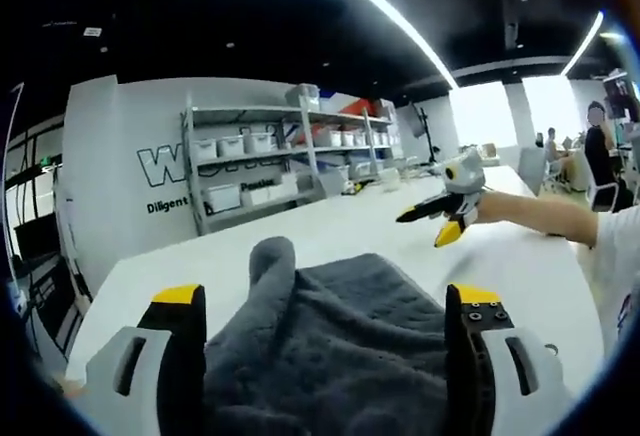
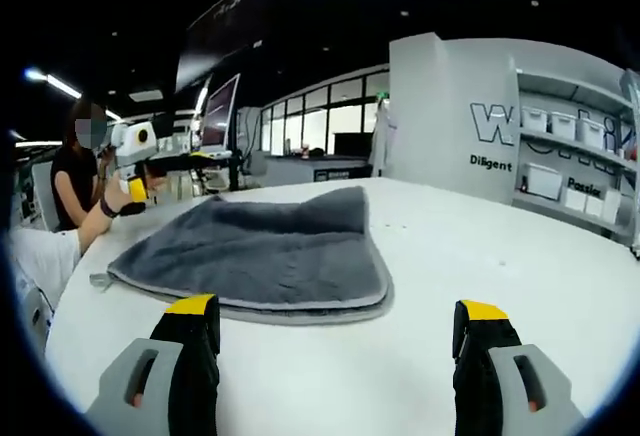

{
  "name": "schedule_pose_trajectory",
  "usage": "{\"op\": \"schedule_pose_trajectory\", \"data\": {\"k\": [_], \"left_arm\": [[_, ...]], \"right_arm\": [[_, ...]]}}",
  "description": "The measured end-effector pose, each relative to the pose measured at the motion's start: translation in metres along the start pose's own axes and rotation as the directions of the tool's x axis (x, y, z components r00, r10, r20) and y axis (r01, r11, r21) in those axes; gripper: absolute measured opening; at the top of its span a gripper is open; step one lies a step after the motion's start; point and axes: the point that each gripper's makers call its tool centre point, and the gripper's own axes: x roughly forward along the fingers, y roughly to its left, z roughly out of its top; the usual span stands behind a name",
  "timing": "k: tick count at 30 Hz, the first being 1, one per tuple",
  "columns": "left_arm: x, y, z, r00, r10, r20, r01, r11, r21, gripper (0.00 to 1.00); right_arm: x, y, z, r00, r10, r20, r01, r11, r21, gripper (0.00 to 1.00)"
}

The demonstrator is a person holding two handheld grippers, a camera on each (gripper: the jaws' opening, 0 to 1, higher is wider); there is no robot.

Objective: Open the folded towel by lifting each exposed corner and separating the folded layers until the towel lies flat within the target outline without major curled edges

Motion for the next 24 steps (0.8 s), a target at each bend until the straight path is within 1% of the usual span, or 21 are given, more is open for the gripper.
{"op": "schedule_pose_trajectory", "data": {"k": [3, 5, 8, 13, 15, 18, 20, 24], "left_arm": [[-0.002, 0.001, 0.004, 1.0, -0.004, 0.008, 0.004, 1.0, 0.005, 0.98], [-0.003, 0.005, 0.005, 1.0, 0.004, 0.013, -0.004, 1.0, 0.001, 0.98], [-0.004, 0.009, 0.006, 1.0, 0.017, 0.015, -0.017, 1.0, -0.003, 0.97], [-0.004, 0.014, 0.003, 0.999, 0.032, 0.007, -0.032, 0.999, -0.003, 0.95], [-0.003, 0.014, 0.002, 0.999, 0.032, 0.006, -0.032, 0.999, 0.0, 0.95], [-0.003, 0.014, 0.002, 1.0, 0.03, 0.004, -0.03, 1.0, 0.004, 0.95], [-0.003, 0.015, 0.001, 0.999, 0.034, 0.003, -0.034, 0.999, 0.005, 0.94], [-0.002, 0.02, -0.001, 0.999, 0.048, -0.004, -0.048, 0.999, 0.009, 0.94]], "right_arm": [[0.006, -0.008, 0.001, 1.0, -0.029, 0.005, 0.029, 0.999, 0.02, 0.97], [0.012, -0.012, -0.002, 0.999, -0.037, -0.018, 0.037, 0.999, 0.017, 0.96], [0.022, -0.012, -0.006, 0.998, -0.037, -0.048, 0.037, 0.999, 0.012, 0.96], [0.04, -0.01, -0.009, 0.996, -0.033, -0.081, 0.033, 0.999, 0.002, 0.89], [0.05, -0.01, -0.008, 0.996, -0.031, -0.079, 0.031, 1.0, 0.004, 0.86], [0.061, -0.005, -0.008, 0.997, -0.022, -0.08, 0.023, 1.0, 0.012, 0.82], [0.069, 0.001, -0.009, 0.995, -0.014, -0.094, 0.015, 1.0, 0.015, 0.8], [0.079, 0.008, -0.017, 0.991, -0.008, -0.137, 0.004, 1.0, -0.028, 0.76]]}}
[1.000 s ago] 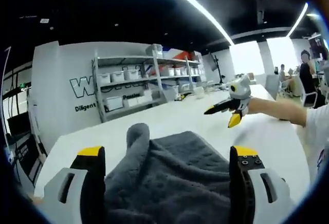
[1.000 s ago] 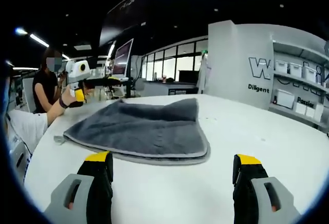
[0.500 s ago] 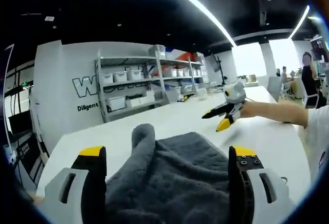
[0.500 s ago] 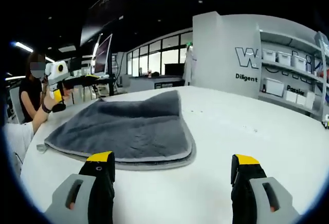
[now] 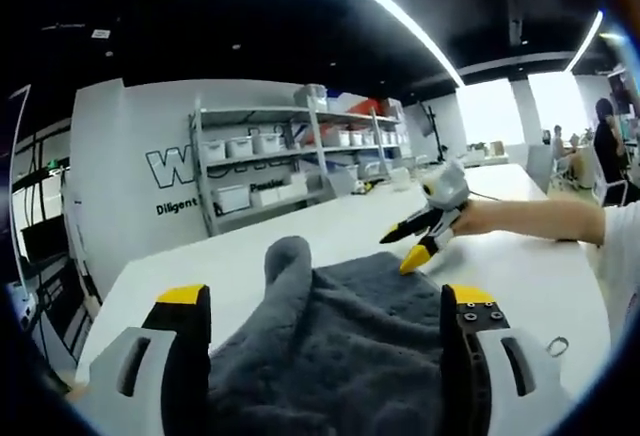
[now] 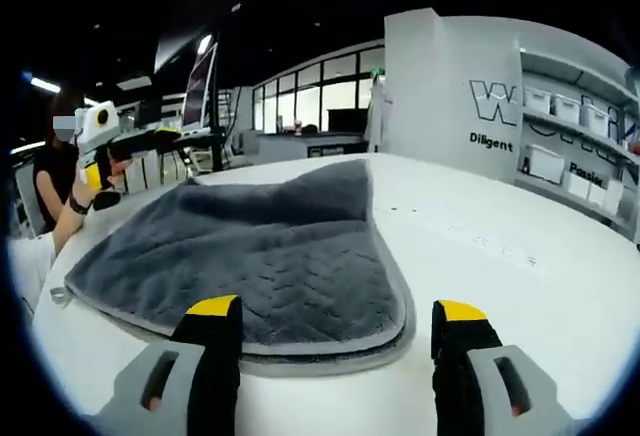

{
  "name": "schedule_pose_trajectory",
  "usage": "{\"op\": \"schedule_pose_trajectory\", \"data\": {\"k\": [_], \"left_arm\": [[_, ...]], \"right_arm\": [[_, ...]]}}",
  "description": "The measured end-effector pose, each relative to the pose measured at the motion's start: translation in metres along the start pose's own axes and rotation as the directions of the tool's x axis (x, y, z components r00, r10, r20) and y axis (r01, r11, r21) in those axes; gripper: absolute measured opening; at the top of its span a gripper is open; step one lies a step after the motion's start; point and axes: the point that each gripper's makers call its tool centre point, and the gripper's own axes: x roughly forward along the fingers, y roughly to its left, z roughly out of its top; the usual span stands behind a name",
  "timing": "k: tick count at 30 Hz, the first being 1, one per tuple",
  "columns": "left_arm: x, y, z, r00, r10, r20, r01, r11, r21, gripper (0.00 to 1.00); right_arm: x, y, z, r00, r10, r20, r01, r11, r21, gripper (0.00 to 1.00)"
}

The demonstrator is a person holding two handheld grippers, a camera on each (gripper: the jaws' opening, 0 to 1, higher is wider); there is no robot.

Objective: Open the folded towel by lifting each exposed corner and separating the folded layers until the towel lies flat within the target outline without major curled edges

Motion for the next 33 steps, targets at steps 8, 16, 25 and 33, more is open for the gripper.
{"op": "schedule_pose_trajectory", "data": {"k": [8, 16, 25, 33], "left_arm": [[0.001, 0.0, -0.002, 1.0, 0.005, -0.006, -0.005, 1.0, 0.008, 0.93], [0.001, 0.005, -0.003, 1.0, 0.022, -0.009, -0.022, 1.0, 0.019, 0.91], [0.003, 0.007, -0.007, 0.999, 0.032, -0.026, -0.031, 0.999, 0.033, 0.89], [0.003, 0.012, -0.009, 0.999, 0.043, -0.032, -0.042, 0.999, 0.034, 0.88]], "right_arm": [[0.006, -0.001, -0.005, 1.0, -0.008, -0.015, 0.009, 1.0, 0.02, 0.56], [0.002, -0.002, -0.01, 0.999, -0.015, -0.037, 0.015, 1.0, -0.008, 0.43], [-0.012, -0.016, -0.016, 0.995, -0.062, -0.081, 0.053, 0.992, -0.112, 0.13], [-0.031, -0.04, -0.025, 0.984, -0.13, -0.121, 0.112, 0.983, -0.145, 0.09]]}}
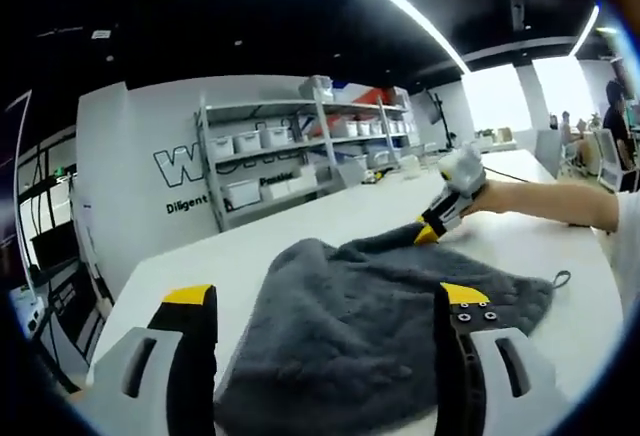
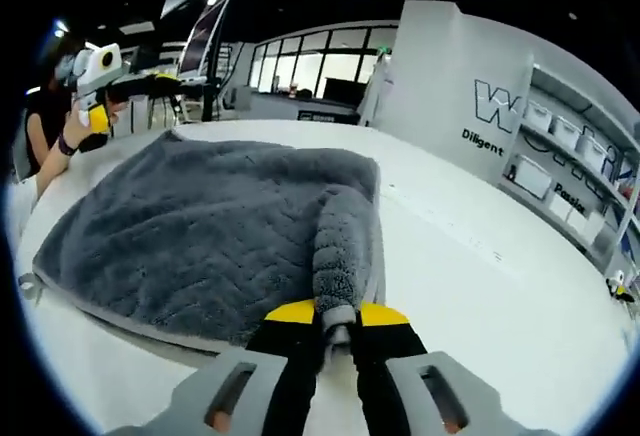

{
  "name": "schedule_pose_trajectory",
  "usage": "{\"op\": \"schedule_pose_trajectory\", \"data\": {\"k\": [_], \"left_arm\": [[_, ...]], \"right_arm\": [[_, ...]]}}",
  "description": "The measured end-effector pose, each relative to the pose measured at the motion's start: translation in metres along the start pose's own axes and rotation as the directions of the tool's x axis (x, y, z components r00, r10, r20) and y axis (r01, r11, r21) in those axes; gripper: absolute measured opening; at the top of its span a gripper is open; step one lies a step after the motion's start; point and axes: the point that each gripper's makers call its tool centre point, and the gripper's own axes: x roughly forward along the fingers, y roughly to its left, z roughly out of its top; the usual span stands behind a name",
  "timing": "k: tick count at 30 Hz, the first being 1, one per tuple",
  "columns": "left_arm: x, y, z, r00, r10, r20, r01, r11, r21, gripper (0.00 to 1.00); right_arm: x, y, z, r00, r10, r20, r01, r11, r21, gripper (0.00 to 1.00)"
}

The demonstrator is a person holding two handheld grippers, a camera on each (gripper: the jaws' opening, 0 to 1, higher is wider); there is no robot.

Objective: Open the folded towel by lifting each exposed corner and separating the folded layers until the towel lies flat within the target outline without major curled edges

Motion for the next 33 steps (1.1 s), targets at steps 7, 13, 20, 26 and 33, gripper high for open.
{"op": "schedule_pose_trajectory", "data": {"k": [7, 13, 20, 26, 33], "left_arm": [[-0.001, 0.0, 0.0, 1.0, 0.003, 0.004, -0.003, 1.0, -0.001, 0.88], [-0.001, 0.0, -0.004, 1.0, 0.005, -0.005, -0.005, 1.0, 0.004, 0.88], [-0.001, 0.001, -0.005, 1.0, 0.011, -0.009, -0.011, 1.0, 0.004, 0.87], [0.0, 0.003, -0.007, 1.0, 0.013, -0.016, -0.013, 1.0, 0.006, 0.87], [0.0, 0.004, -0.008, 1.0, 0.02, -0.017, -0.019, 1.0, 0.01, 0.86]], "right_arm": [[-0.015, -0.026, -0.015, 0.996, -0.081, -0.048, 0.08, 0.997, -0.025, 0.09], [-0.03, -0.048, -0.03, 0.988, -0.136, -0.07, 0.137, 0.991, 0.005, 0.09], [-0.053, -0.077, -0.052, 0.968, -0.223, -0.113, 0.227, 0.974, 0.023, 0.09], [-0.069, -0.1, -0.067, 0.959, -0.262, -0.111, 0.274, 0.956, 0.103, 0.09], [-0.086, -0.117, -0.082, 0.938, -0.32, -0.132, 0.337, 0.933, 0.129, 0.09]]}}
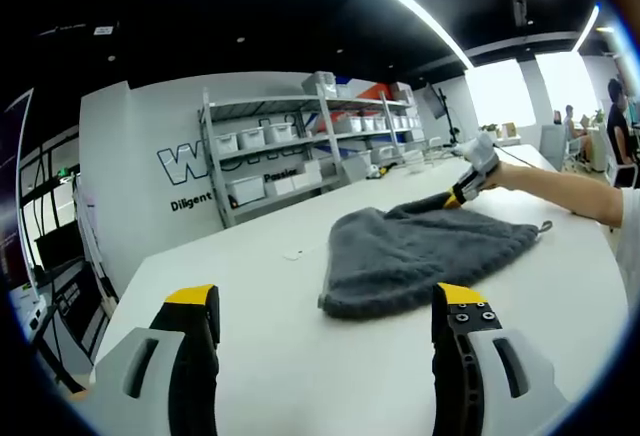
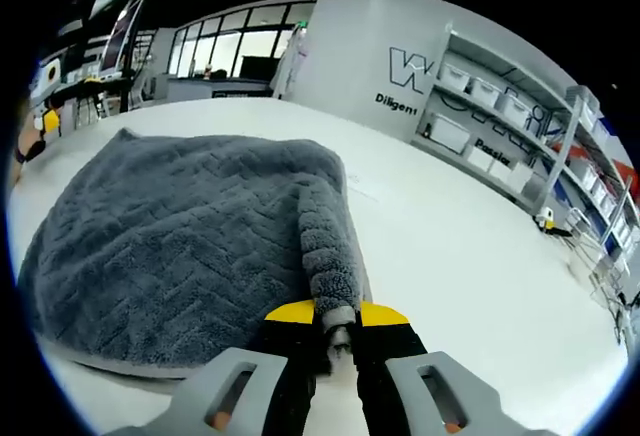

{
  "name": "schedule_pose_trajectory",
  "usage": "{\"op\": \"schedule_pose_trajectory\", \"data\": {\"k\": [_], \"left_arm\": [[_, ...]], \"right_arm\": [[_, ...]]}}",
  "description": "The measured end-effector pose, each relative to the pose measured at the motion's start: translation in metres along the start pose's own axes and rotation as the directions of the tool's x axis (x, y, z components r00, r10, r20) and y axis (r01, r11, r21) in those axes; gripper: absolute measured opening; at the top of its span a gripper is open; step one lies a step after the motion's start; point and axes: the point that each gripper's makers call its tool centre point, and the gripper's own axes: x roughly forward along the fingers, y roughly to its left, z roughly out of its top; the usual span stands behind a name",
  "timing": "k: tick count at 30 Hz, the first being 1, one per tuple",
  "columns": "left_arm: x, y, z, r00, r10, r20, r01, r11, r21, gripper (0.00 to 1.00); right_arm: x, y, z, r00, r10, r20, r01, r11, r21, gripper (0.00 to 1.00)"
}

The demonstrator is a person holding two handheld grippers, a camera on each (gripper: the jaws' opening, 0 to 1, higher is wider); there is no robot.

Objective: Open the folded towel by lifting each exposed corner and separating the folded layers until the towel lies flat within the target outline without major curled edges

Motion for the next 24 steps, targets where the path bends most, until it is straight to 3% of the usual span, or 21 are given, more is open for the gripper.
{"op": "schedule_pose_trajectory", "data": {"k": [11, 24], "left_arm": [[0.002, -0.001, -0.004, 1.0, 0.002, -0.013, -0.002, 1.0, 0.008, 0.85], [0.002, 0.003, -0.006, 1.0, 0.014, -0.021, -0.014, 1.0, 0.008, 0.84]], "right_arm": [[-0.011, -0.024, -0.015, 0.997, -0.072, -0.01, 0.072, 0.995, 0.068, 0.09], [-0.028, -0.056, -0.036, 0.985, -0.17, -0.031, 0.173, 0.974, 0.15, 0.09]]}}
